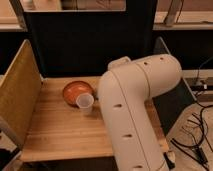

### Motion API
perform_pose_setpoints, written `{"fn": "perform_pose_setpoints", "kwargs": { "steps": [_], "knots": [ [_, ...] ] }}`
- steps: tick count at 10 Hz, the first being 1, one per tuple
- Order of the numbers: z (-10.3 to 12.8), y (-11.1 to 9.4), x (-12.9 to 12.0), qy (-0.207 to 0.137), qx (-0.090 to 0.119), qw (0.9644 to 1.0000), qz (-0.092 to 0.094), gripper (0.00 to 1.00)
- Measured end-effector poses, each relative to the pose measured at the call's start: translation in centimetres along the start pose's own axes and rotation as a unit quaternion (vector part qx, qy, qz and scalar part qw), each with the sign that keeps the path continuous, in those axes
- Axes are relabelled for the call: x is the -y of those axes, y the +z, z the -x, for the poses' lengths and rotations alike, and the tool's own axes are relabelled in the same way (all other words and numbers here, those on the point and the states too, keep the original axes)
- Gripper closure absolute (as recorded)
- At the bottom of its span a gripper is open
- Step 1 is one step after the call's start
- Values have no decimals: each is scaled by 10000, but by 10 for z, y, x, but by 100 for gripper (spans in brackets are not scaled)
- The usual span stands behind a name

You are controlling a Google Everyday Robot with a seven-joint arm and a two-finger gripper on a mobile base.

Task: Place the pepper on the white sponge

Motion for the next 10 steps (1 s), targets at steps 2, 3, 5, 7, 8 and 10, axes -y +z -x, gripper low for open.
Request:
{"fn": "perform_pose_setpoints", "kwargs": {
  "steps": [2, 3, 5, 7, 8, 10],
  "knots": [
    [-5, 8, 5, 50, -70, 9999, 55, 20],
    [-7, 11, 5, 41, -92, 9999, 75, 20],
    [-12, 16, -4, -71, -127, 9998, 148, 20],
    [-16, 19, -20, -236, -155, 9993, 264, 20],
    [-20, 22, -26, -309, -189, 9988, 329, 21],
    [-27, 29, -41, -457, -278, 9974, 491, 38]
  ]
}}
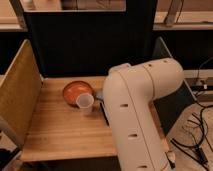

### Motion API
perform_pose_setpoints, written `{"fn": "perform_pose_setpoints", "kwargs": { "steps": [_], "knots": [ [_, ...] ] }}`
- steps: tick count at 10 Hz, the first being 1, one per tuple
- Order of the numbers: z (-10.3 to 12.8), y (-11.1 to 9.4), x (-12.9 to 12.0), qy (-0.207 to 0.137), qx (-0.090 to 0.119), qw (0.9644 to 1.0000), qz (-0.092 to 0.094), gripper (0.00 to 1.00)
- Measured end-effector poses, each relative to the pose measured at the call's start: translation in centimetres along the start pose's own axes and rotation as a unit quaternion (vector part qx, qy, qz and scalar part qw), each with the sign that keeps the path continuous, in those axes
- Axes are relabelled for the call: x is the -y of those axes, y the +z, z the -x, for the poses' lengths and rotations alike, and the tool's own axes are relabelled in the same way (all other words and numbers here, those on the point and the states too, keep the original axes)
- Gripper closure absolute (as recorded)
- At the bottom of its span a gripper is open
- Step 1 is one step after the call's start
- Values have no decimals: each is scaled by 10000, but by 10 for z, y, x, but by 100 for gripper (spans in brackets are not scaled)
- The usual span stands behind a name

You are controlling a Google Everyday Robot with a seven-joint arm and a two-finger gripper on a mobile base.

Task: Place the pepper on the white sponge

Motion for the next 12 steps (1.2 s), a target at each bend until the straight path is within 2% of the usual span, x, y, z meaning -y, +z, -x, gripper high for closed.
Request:
{"fn": "perform_pose_setpoints", "kwargs": {
  "steps": [1, 2, 4, 6, 9, 11, 12],
  "knots": [
    [-1, 3, -4, -35, -25, 10000, 48, 45],
    [-1, 4, -7, -88, -23, 9999, 87, 59],
    [1, 2, -6, -112, 19, 9999, 84, 76],
    [6, -15, 0, -81, 166, 9998, 9, 97],
    [13, -55, -2, -125, 493, 9987, -68, 100],
    [14, -73, -19, -330, 652, 9973, 22, 100],
    [17, -84, -35, -558, 753, 9956, 60, 100]
  ]
}}
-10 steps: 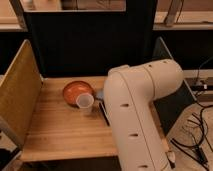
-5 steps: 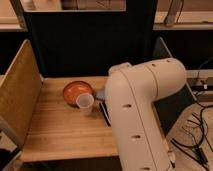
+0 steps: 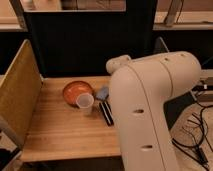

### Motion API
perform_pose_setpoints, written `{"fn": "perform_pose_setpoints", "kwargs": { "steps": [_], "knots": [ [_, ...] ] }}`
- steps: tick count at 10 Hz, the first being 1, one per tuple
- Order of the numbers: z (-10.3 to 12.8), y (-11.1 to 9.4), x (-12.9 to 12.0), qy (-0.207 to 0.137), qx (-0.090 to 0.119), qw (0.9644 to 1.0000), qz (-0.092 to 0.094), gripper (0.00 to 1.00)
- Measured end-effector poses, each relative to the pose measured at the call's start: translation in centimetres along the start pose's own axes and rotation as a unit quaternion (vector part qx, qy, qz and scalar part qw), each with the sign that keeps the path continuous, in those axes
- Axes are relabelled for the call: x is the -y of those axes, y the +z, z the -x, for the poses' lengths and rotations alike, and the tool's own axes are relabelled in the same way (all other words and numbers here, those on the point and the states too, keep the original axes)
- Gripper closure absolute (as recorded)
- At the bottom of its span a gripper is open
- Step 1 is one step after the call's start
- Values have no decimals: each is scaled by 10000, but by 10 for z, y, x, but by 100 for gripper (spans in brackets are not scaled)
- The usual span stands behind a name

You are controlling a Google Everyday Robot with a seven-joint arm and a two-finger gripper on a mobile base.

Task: Place the pepper on the white sponge

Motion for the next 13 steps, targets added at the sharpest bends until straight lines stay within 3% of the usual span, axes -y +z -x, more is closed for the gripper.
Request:
{"fn": "perform_pose_setpoints", "kwargs": {
  "steps": [3, 7, 13],
  "knots": [
    [24, -8, -28, -350, 84, 9993, 109, 100],
    [64, 8, -34, -540, -99, 9985, 47, 100],
    [98, 31, -22, -295, -137, 9992, 245, 100]
  ]
}}
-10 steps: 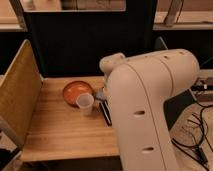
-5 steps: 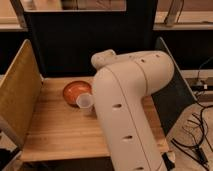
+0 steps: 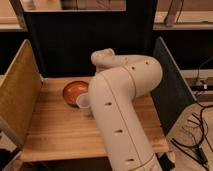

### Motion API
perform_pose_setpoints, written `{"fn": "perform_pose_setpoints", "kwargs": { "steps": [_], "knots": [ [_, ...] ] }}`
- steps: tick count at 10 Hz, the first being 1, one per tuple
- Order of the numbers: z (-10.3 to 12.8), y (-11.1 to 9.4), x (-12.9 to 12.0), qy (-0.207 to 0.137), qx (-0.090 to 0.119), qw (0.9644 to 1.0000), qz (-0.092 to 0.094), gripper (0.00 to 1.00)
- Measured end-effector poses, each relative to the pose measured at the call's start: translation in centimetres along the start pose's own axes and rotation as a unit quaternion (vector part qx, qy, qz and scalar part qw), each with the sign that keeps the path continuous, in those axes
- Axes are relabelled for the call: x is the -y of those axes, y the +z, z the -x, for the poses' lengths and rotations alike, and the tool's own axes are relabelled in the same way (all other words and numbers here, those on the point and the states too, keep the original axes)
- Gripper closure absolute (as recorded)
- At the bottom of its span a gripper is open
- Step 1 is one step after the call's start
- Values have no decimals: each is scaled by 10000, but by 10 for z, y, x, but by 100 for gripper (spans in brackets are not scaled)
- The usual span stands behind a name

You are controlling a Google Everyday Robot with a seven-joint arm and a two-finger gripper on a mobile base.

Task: Place the pepper on the white sponge

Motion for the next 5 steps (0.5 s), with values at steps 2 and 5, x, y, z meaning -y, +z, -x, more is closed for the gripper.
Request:
{"fn": "perform_pose_setpoints", "kwargs": {
  "steps": [2, 5],
  "knots": [
    [1, 0, 1, 31, 4, 10000, 8, 89],
    [0, 0, 1, 36, 3, 10000, 8, 58]
  ]
}}
